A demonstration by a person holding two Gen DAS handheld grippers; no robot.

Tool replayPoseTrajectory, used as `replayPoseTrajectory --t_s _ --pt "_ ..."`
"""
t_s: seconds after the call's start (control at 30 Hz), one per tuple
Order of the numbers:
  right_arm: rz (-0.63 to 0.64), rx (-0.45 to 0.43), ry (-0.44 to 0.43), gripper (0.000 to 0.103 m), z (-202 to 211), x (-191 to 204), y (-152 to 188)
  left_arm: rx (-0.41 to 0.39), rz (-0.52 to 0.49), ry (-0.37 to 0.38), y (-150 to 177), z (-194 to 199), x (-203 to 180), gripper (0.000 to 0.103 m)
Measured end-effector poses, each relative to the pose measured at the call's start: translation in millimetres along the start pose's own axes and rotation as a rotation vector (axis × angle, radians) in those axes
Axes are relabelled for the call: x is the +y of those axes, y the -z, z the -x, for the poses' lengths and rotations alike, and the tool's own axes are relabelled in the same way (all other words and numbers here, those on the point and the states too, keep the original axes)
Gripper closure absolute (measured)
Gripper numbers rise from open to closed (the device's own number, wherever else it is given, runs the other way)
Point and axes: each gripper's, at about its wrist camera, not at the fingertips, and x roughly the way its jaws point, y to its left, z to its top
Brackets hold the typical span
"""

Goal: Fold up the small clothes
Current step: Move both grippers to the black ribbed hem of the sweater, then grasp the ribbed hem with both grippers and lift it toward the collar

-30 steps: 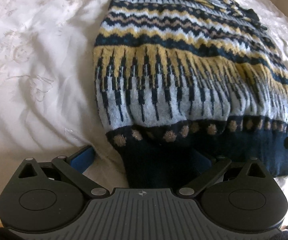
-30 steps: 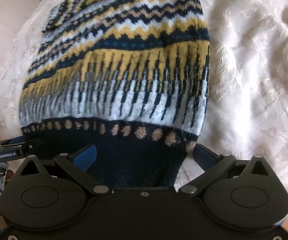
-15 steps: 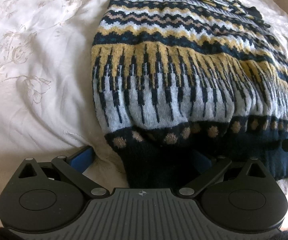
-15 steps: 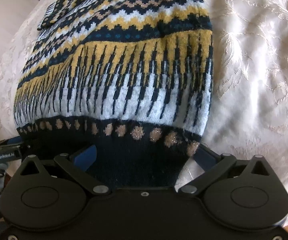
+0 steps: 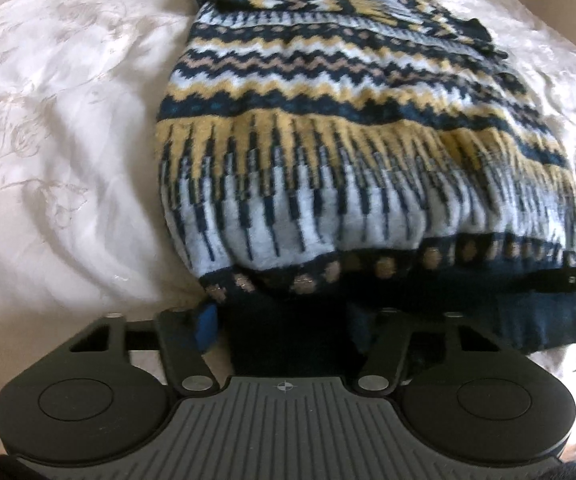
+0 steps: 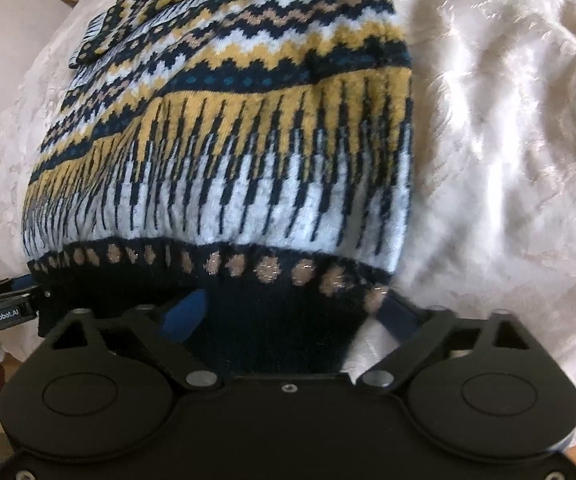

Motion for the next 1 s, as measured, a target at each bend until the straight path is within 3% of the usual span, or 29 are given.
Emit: replayPoseTrajectory --t_s 0.03,0.07,0.13,0.23,0.5,1.0 --pt "0.0 -0.004 0.003 0.04 3 -1 1 -0.003 -0.004 -0.001 -1 0 -2 0.057" --pt "-0.005 -0.006 -0.009 0.061 6 -4 3 -0.006 -0.005 0.0 -1 1 -4 0.06" --pt "-0.04 0.011 -0.092 0.09 12 -13 6 -0.017 0.01 0.0 -1 4 -8 0.078" --pt "-0.031 -0.003 -0.11 0.09 21 -7 11 -0.036 0.042 -0.002 -4 7 -9 0.087" --pt "-0.048 -0.131 -0.227 0.091 62 10 10 -0.133 0.097 0.04 -8 45 -1 0.091" --pt "-0.073 -0.361 -0.343 0.091 126 23 -43 -0.369 0.101 0.11 -87 103 -9 0.092"
